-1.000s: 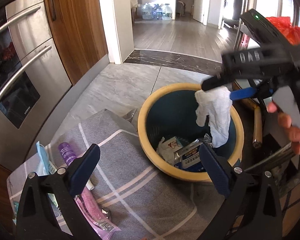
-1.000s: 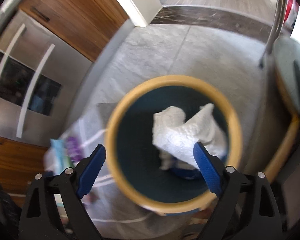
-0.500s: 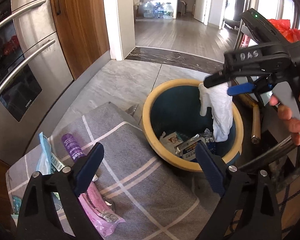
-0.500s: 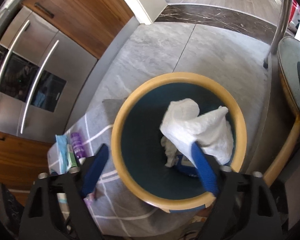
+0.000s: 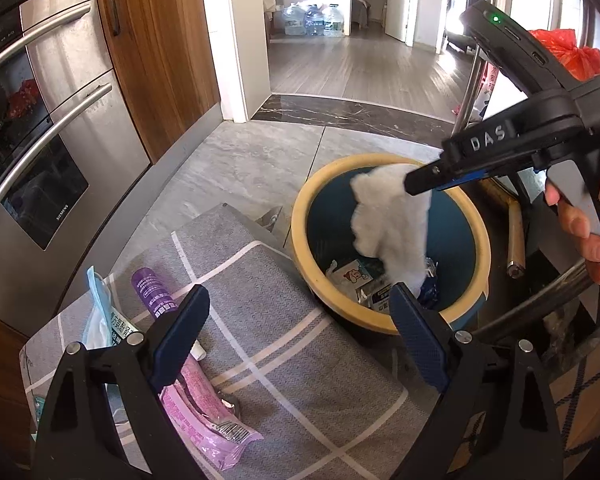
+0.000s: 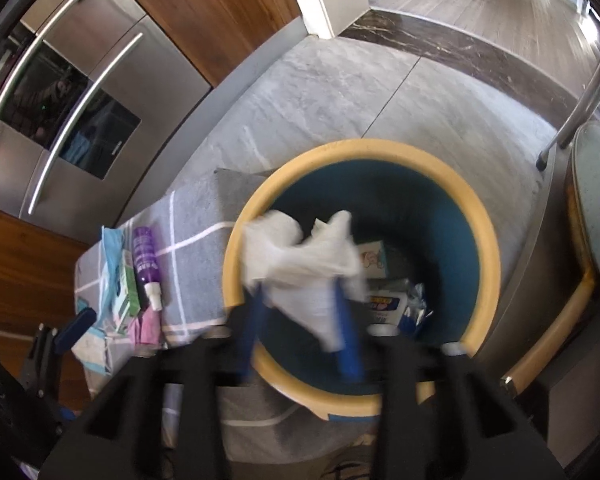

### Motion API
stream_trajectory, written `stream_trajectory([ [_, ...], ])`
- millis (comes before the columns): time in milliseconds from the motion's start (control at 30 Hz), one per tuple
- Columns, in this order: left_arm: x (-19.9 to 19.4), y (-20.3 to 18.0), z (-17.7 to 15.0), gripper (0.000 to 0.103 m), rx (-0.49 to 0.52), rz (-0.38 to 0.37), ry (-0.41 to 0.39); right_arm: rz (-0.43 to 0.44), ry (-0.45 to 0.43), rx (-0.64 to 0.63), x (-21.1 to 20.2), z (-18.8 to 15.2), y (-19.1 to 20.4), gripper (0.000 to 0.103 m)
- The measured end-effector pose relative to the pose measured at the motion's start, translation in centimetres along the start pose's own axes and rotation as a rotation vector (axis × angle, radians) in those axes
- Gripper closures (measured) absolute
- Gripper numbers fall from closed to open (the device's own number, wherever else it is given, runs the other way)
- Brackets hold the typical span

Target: Collect trash

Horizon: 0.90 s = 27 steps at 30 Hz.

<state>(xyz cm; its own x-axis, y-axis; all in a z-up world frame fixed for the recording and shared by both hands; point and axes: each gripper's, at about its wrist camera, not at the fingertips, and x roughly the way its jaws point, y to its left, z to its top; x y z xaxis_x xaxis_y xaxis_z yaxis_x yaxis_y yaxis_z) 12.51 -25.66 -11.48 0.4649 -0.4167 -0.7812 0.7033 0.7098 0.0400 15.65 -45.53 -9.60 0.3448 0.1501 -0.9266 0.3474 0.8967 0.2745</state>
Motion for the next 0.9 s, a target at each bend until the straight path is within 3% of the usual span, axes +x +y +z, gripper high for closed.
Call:
stream_trajectory([
  [200,0.2,0.1,-0.1,0.013,-0.002,-0.001,0.007,0.053,0.007,0.048,-0.2,0.1,-0.5,0.055],
  [300,0.3,-0.1,-0.1,0.019,0.000,-0.016,0.009,0.050,0.007,0.037,-0.3,0.1,-0.3,0.055],
  [433,0.5,-0.7,0.0,0.032,-0.003,-0.089,0.010,0.104,0.019,0.059,-0.5,-0.1,-0.3,0.059],
  [467,0.4,-0.8,0.0,0.040,-0.004,-0.108,0.005,0.133,0.021,0.067,-0.8,-0.3,-0.3,0.060],
  [567,0.7,-1.3,0.4,0.050,-0.018,-0.187,0.002,0.219,0.017,0.071,-2.1,-0.5,0.1,0.061],
  [800,1.1,-2.9,2.1,0.050,0.006,-0.245,-0.053,0.318,0.031,0.032,-3.2,-0.7,1.4,0.061],
  [833,1.4,-2.9,2.4,0.053,-0.013,-0.263,-0.051,0.327,0.038,0.029,-3.3,-0.8,1.4,0.061],
  [900,2.3,-2.8,2.8,0.076,-0.034,-0.281,-0.038,0.331,0.043,0.022,-3.4,-0.9,1.2,0.061],
])
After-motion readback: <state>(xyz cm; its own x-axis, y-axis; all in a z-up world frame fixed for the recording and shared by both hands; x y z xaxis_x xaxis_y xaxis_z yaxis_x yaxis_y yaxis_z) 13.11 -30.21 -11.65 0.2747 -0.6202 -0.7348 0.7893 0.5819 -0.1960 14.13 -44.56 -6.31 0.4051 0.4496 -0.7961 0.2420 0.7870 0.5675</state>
